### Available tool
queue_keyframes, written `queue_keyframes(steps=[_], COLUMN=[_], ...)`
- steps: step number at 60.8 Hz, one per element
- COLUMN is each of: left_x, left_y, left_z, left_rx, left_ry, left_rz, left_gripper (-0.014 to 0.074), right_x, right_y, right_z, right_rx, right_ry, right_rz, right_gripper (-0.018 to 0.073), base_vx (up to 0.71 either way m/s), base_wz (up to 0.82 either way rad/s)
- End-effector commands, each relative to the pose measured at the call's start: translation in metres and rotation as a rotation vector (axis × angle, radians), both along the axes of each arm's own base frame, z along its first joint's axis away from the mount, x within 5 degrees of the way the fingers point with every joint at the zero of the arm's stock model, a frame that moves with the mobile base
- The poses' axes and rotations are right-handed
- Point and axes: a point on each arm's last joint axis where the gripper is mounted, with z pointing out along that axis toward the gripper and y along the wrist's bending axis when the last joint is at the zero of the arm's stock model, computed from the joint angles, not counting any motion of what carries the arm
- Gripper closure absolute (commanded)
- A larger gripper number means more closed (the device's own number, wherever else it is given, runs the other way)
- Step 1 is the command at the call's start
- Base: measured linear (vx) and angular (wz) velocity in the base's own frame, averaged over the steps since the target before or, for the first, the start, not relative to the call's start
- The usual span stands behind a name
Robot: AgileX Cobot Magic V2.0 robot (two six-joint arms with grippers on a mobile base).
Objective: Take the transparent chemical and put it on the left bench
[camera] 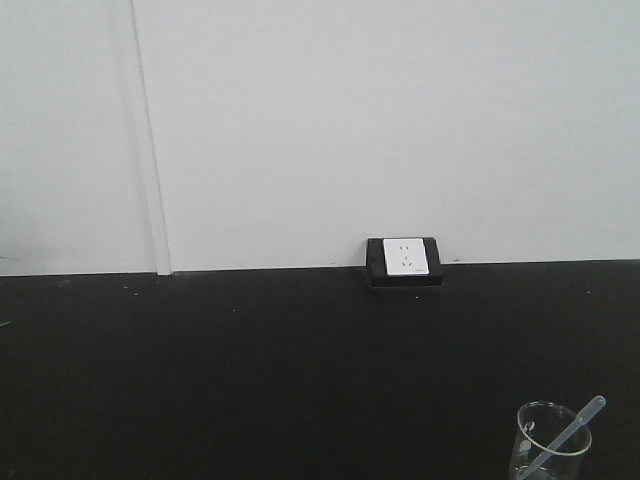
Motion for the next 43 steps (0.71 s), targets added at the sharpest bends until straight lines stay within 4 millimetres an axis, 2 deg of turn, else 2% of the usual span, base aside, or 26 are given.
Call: queue_keyframes(steps=[1, 7, 15, 27, 43], left_x=[-0.001, -0.001, -0.001, -0.001, -0.001], left_y=[0.0, 0.0, 0.0, 0.0, 0.0], left_z=[0.003, 0.003, 0.003, 0.003, 0.003], left_rx=[-0.014, -0.014, -0.014, -0.014, -0.014], left_ry=[-0.081, -0.081, -0.081, -0.081, -0.081], left_rz=[-0.001, -0.001, -0.001, -0.001, -0.001], left_gripper=[0.06, 0.06, 0.06, 0.06, 0.06], right_x=[0.008, 0.023, 0.044, 0.082, 0.118], right_y=[0.0, 0.001, 0.003, 0.003, 0.002], right_z=[0.035, 0.052, 0.056, 0.029, 0.002], right_rx=[-0.062, -0.129, -0.124, -0.076, -0.015], right_ry=[-0.05, -0.091, -0.136, 0.078, 0.177], right_rz=[-0.008, -0.006, 0.006, 0.014, -0.003], right_gripper=[0.0561, 0.0559, 0.0556, 0.0513, 0.0377], base_vx=[0.0, 0.0, 0.0, 0.0, 0.0], base_wz=[0.0, 0.0, 0.0, 0.0, 0.0])
